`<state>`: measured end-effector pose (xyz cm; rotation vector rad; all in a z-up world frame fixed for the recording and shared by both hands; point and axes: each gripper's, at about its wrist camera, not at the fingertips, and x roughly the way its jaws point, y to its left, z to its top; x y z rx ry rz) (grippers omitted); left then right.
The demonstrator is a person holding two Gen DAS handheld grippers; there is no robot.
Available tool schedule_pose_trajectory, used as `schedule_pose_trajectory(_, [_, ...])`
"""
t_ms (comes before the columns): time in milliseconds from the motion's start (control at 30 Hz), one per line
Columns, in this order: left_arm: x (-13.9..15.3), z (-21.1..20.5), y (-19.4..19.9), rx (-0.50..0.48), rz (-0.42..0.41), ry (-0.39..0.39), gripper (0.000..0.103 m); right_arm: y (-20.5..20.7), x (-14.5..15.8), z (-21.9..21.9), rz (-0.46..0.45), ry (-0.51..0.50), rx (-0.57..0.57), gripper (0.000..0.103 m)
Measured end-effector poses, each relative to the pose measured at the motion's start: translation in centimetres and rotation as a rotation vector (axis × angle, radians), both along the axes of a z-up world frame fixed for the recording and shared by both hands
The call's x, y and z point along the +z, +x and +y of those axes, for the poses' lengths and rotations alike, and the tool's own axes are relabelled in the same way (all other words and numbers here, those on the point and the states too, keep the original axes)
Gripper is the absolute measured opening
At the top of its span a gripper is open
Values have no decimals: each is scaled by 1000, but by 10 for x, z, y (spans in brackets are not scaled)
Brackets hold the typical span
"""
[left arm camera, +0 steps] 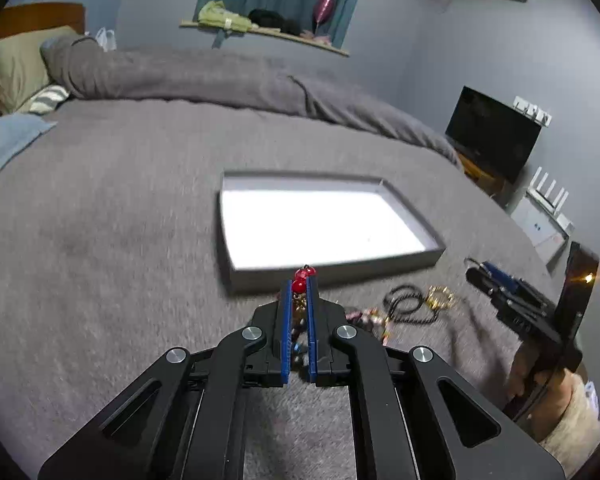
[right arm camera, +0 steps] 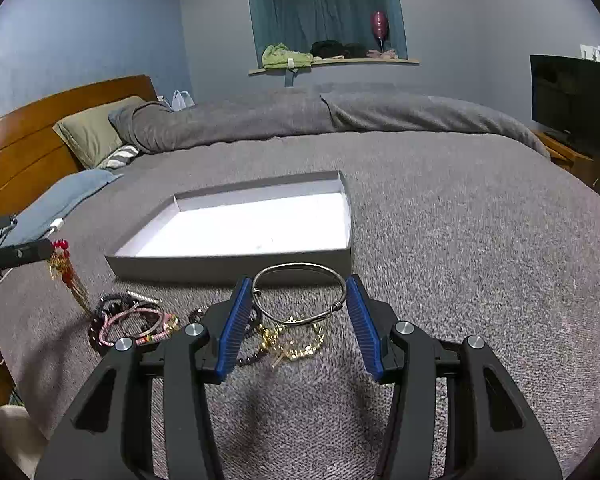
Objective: Organize jewelry
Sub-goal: 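Carry the brooch and bangle into the tray and open both tools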
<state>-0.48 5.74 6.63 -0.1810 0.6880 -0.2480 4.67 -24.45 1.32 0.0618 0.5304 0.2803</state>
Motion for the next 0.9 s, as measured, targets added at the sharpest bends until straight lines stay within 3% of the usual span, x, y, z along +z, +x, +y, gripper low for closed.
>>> schedule_pose_trajectory(200, [25,-2,31,11,-38,25,7,22,28,6,-54,7,-9,49])
schedule_pose_trajectory(500, [35,1,108,37,-57,20,7,109,51,7,-58,3,-45,49])
schedule_pose_trajectory(733, [-4,-3,180,48,39,30,7,179,36,19,27,-3,-26,49])
schedule_pose_trajectory(900, [-39,-4,212,44,115,38,7,203,22,36,68,-42,6,49])
